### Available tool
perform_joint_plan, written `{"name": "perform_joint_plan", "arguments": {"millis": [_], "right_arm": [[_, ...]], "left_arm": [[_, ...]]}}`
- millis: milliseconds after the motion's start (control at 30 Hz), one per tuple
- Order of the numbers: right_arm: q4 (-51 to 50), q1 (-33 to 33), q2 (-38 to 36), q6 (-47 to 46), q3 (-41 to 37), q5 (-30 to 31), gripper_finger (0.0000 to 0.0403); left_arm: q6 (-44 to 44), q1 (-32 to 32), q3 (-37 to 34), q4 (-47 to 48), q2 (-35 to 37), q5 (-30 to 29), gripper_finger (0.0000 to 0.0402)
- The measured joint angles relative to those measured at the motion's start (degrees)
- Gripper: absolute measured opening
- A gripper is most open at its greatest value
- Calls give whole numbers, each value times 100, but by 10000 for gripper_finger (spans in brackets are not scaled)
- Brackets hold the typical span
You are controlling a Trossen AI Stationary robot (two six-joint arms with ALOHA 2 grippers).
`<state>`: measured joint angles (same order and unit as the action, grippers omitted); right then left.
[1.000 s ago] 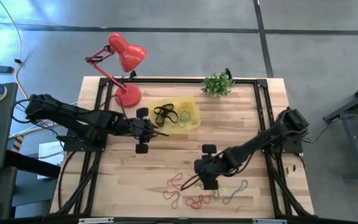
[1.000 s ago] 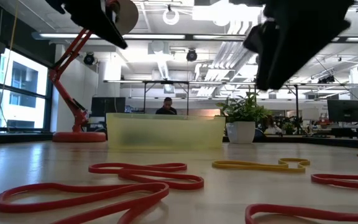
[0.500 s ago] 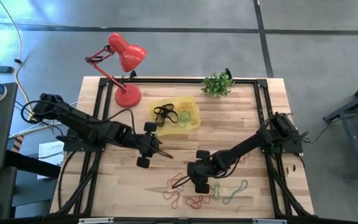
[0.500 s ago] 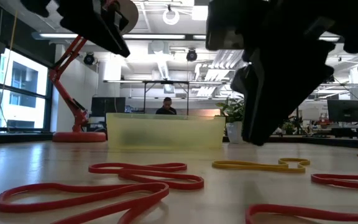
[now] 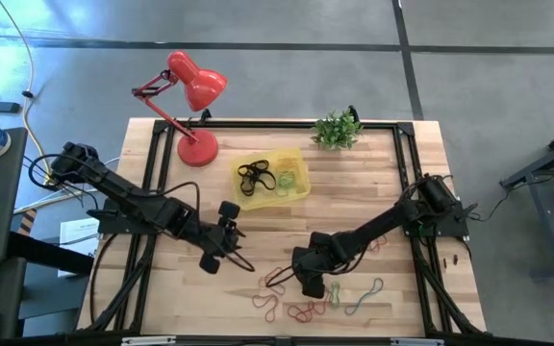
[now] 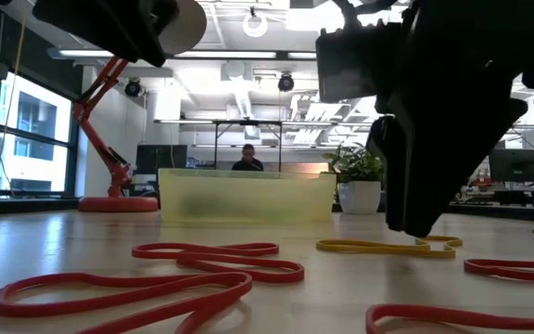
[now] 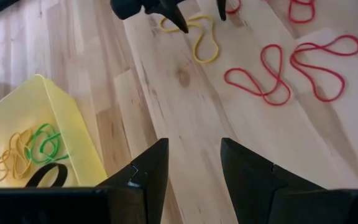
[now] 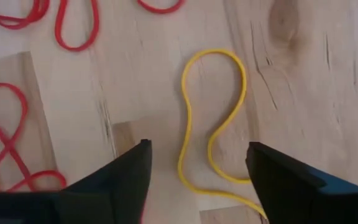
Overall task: Pick and place rubber bands into bin
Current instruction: Put the yellow rubber band into the yellow bin
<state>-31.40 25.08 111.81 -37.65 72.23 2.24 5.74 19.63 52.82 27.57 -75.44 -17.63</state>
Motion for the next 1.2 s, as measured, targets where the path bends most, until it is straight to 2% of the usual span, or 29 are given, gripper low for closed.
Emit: {"name": "perform_joint_plan", "arguments": {"millis": [133, 300, 400, 767, 1200], "right_arm": [[-16, -72, 102, -65, 7, -78, 271], [120, -114, 458, -141, 37, -404, 265], [46, -67, 548, -324, 46, -301, 256], [-414, 29, 557, -350, 42, 473, 199], [-799, 22, 555, -294, 35, 597, 125]], "left_arm": [[-2, 5, -1, 7, 0, -2, 136], [-16, 0, 0, 12, 0, -2, 136], [-59, 3, -2, 147, 33, 0, 136], [-136, 3, 0, 305, 39, -61, 136], [-149, 0, 0, 303, 39, -63, 136]]}}
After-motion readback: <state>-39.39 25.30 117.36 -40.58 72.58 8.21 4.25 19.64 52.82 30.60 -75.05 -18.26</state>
